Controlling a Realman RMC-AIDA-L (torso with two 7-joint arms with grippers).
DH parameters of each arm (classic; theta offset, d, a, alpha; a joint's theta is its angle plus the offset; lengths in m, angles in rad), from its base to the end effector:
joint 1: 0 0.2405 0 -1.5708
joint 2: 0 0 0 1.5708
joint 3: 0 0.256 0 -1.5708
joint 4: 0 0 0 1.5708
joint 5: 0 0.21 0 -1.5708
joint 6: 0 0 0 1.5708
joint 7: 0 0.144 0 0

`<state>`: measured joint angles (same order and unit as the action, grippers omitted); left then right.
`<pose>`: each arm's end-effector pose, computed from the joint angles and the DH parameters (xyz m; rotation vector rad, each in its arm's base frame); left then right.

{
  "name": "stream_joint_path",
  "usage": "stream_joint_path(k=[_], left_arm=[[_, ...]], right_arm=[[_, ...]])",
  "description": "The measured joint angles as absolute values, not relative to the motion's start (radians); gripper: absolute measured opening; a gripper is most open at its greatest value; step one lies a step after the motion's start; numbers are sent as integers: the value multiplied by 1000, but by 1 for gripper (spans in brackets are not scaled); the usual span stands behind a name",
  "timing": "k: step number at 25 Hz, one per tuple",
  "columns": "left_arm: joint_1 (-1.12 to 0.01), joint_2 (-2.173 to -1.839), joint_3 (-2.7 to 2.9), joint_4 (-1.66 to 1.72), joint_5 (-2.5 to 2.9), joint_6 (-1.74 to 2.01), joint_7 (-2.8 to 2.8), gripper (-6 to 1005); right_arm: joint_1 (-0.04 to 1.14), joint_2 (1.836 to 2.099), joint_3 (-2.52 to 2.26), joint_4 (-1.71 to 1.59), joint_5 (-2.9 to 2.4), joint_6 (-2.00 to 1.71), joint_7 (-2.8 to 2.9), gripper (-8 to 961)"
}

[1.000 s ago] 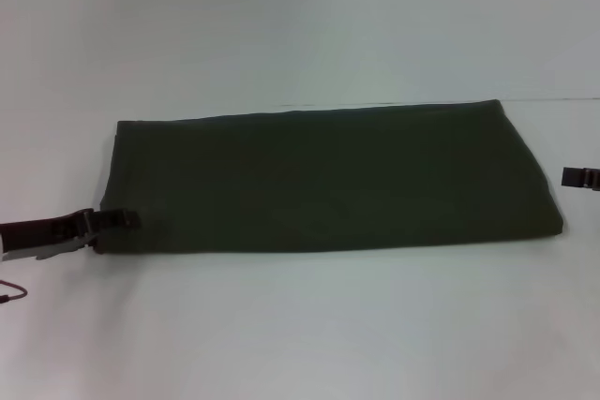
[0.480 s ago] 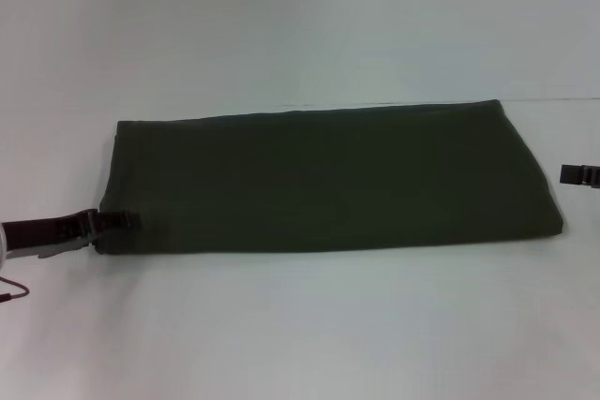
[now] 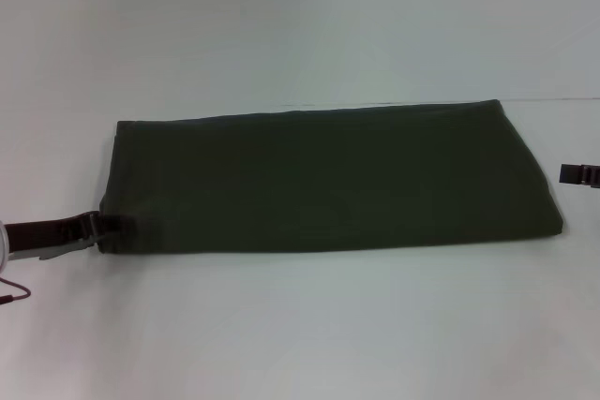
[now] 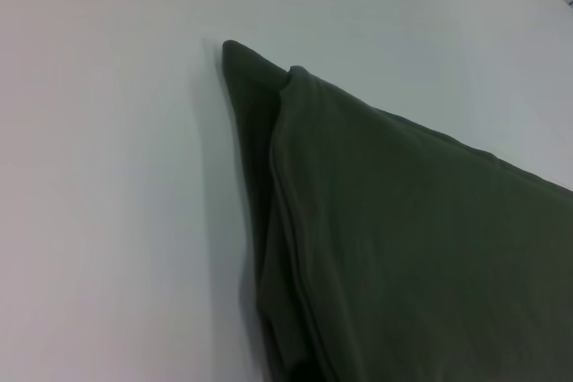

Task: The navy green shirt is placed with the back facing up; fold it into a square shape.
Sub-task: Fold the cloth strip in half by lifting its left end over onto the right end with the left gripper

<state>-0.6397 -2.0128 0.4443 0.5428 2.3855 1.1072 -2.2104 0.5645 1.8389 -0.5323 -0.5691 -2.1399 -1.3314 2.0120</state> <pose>-0.3337 0.3807 0.0256 -1.9555 -1.6842 -0.4474 0.3361 0.3739 0.1063 -2.1435 1.4139 0.5481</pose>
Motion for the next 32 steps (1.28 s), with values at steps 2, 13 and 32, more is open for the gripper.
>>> stream_joint_path(k=[2, 13, 32], left_arm=[[-640, -2014, 445, 543, 2385, 1104, -2210, 438], [-640, -2016, 448, 541, 2404, 1074, -2215, 272], [-637, -2017, 448, 540, 2404, 1084, -2215, 24]], right_arm=[[564, 1839, -532, -569, -2140, -1331, 2012, 866], [565, 1839, -532, -569, -2142, -1330, 2018, 863], [753, 1793, -699, -595, -2425, -1309, 2361, 859]])
